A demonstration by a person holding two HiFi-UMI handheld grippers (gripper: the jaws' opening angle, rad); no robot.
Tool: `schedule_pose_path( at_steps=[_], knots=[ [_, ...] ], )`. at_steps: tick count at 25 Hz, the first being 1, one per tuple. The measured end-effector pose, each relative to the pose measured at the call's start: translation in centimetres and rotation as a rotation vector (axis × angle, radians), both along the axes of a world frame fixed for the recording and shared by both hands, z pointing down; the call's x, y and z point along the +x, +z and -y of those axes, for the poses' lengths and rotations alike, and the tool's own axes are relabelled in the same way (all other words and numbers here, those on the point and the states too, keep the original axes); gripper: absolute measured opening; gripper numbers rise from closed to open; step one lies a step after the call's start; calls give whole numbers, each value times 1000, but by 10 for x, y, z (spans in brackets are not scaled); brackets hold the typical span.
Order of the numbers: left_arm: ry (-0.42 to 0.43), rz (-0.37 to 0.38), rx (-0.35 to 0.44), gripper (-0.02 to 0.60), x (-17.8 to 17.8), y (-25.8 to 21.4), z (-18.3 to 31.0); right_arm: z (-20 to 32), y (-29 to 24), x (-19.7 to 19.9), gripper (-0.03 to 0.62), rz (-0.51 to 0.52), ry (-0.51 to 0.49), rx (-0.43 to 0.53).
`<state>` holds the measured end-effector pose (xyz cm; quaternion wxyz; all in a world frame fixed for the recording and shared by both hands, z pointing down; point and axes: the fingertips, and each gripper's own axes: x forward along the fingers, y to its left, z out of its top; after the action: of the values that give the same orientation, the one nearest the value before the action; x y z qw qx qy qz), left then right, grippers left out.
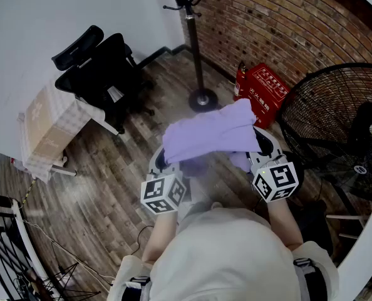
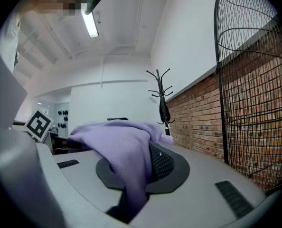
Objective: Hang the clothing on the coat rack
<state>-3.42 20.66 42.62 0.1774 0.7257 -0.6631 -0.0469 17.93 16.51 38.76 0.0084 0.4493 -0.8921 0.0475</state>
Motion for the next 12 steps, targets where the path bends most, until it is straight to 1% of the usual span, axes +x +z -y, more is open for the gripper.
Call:
schedule_pose_path(
  at_steps=[4,12],
  knots=[
    [3,-12,1,55,6,2,-7,-5,-2,4,41,11,-4,10],
    [4,-23,18,55,-1,-2,-13,-12,-8,-4,41,13,-15,26]
  ],
)
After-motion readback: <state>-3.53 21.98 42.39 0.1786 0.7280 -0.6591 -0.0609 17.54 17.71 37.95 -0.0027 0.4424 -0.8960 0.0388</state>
